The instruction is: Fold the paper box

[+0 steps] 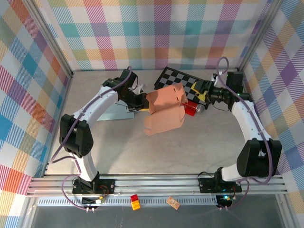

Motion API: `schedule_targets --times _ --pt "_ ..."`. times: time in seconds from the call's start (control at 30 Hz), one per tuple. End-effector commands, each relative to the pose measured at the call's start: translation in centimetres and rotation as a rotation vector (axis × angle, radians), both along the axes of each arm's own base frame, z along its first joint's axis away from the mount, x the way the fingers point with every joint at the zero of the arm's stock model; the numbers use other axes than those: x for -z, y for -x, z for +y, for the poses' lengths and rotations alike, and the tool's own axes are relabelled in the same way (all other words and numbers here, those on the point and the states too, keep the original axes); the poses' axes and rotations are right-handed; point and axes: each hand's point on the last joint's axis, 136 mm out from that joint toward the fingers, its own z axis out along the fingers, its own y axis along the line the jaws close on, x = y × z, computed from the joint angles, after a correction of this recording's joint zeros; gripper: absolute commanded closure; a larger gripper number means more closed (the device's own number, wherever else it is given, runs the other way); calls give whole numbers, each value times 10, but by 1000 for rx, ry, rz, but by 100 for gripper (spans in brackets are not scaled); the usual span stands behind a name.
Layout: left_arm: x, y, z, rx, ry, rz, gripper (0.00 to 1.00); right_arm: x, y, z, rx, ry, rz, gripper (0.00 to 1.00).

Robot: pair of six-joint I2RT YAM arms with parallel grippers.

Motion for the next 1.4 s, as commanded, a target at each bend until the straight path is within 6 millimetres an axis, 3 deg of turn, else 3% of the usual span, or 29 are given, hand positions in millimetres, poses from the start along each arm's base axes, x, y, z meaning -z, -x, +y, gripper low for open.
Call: schedule_targets --times 0.0,0.17,0.4,0.6,0.83,1.37 --pt "-14 -4 -6 41 72 -20 100 -27 3 13 -139 -42 -173 37" --pt "-11 -1 -6 46 71 -6 100 -28 3 23 -211 -105 -190 39" --pt "-12 0 -9 59 84 0 100 -6 7 27 -246 -108 -152 42" --pt "-8 1 -8 65 81 15 100 -14 12 40 -314 -166 -165 46" --pt "-9 -1 -9 66 86 15 100 -10 18 47 -334 -161 -156 46" --pt "-4 -3 -7 61 53 28 100 -16 23 59 -340 -26 -200 54"
